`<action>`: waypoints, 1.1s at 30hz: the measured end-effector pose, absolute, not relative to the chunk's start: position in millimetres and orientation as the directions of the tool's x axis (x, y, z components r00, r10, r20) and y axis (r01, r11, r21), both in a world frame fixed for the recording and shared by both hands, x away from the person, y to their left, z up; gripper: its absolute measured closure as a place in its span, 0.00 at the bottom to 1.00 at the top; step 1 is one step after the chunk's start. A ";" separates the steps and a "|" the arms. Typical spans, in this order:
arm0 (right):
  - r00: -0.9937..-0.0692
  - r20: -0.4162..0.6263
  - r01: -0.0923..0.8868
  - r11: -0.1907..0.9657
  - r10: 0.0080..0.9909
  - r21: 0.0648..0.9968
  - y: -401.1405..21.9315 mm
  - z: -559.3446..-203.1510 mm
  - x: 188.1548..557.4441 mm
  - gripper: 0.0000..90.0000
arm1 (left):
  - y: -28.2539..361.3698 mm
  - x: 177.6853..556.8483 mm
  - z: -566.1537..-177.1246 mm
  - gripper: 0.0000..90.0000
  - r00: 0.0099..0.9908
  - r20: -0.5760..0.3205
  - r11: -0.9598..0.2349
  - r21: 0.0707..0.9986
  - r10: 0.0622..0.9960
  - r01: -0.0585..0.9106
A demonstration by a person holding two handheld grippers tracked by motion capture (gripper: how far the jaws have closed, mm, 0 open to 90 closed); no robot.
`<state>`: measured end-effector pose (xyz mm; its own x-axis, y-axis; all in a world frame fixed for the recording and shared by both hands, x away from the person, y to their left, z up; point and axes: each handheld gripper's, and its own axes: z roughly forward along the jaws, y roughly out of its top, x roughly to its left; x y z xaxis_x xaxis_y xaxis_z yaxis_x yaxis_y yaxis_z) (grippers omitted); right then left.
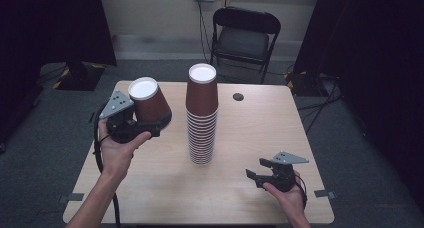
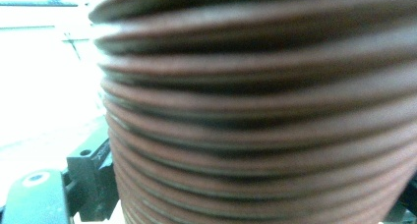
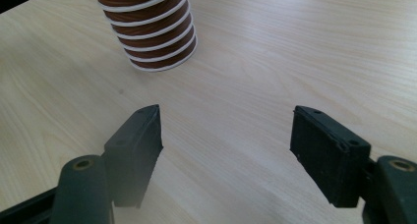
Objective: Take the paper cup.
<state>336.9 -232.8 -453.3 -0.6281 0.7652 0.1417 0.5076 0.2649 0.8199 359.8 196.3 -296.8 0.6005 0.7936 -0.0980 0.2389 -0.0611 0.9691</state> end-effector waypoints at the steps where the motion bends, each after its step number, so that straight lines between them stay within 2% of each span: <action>1: -0.632 0.142 0.506 0.266 0.762 0.821 -232.2 -453.2 336.7 0.31 | 196.1 358.6 -300.3 0.12 0.602 -0.106 -0.060 0.967 0.792 0.248; 6: -0.650 0.178 0.503 0.242 0.739 0.830 -229.2 -451.8 334.2 0.31 | 191.0 351.4 -321.5 0.12 0.612 -0.096 -0.085 0.961 0.785 0.261; 10: -0.672 0.178 0.486 0.247 0.719 0.838 -221.6 -449.5 330.3 0.30 | 190.2 346.7 -336.4 0.12 0.621 -0.153 -0.054 0.952 0.769 0.301; 16: -0.717 0.127 0.447 0.313 0.685 0.838 -210.2 -447.6 326.6 0.29 | 184.1 344.5 -356.1 0.12 0.657 -0.208 -0.069 0.927 0.725 0.370; 24: -0.760 0.095 0.411 0.363 0.642 0.836 -195.9 -445.5 319.6 0.30 | 169.5 336.8 -378.7 0.12 0.675 -0.244 -0.077 0.909 0.697 0.409; 28: -0.783 0.087 0.388 0.375 0.616 0.842 -186.2 -443.8 315.5 0.31 | 160.8 334.0 -386.3 0.12 0.691 -0.320 -0.069 0.879 0.648 0.472; 33: -0.766 0.033 0.341 0.362 0.642 0.868 -173.5 -439.7 307.3 0.27 | 153.2 330.1 -386.8 0.12 0.697 -0.338 -0.072 0.870 0.632 0.488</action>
<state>307.3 -173.5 -439.7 -0.7661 0.6419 0.0333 0.3408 0.3618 0.8677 330.1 153.2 -386.8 0.6970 0.6322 -0.3385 0.4879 -0.0721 0.8699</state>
